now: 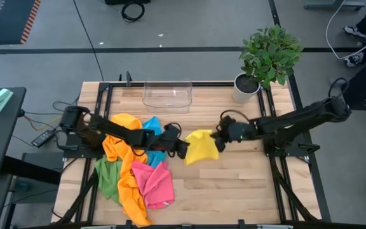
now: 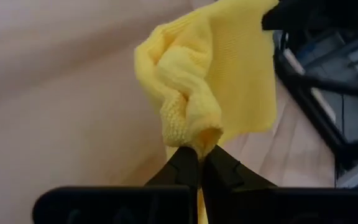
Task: Fold microfiber towels
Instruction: Put the yellow microfiber towel into the transparent bin
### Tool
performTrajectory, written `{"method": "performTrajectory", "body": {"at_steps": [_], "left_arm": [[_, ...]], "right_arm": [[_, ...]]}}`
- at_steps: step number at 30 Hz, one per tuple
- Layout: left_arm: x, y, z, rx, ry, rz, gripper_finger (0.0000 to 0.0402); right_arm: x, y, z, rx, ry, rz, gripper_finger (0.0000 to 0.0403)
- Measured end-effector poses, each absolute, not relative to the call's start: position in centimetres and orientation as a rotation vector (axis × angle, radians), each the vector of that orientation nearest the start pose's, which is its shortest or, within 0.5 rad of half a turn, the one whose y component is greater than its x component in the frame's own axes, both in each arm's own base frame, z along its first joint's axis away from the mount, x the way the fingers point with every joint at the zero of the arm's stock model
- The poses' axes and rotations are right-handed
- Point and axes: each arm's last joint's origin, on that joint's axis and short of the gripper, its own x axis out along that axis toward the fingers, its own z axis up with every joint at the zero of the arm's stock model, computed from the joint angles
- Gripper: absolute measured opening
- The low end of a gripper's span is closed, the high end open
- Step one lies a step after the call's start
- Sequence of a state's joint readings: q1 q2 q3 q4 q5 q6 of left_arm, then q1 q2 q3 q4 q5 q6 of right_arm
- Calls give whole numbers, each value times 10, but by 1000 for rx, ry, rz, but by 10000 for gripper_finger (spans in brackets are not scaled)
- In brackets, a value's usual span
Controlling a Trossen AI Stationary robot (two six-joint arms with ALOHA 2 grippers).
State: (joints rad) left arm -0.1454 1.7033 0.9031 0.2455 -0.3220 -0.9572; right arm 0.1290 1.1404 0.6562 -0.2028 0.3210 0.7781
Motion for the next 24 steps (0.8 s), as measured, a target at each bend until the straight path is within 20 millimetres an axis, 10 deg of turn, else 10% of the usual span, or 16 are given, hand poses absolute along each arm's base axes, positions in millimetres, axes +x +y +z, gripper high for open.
{"method": "performTrajectory", "body": {"at_steps": [13, 24], "left_arm": [[283, -1, 262, -567, 293, 752, 10], [228, 106, 281, -428, 440, 943, 10]], "right_arm": [[278, -46, 300, 463, 416, -410, 4], [374, -128, 289, 451, 497, -503, 4]]}}
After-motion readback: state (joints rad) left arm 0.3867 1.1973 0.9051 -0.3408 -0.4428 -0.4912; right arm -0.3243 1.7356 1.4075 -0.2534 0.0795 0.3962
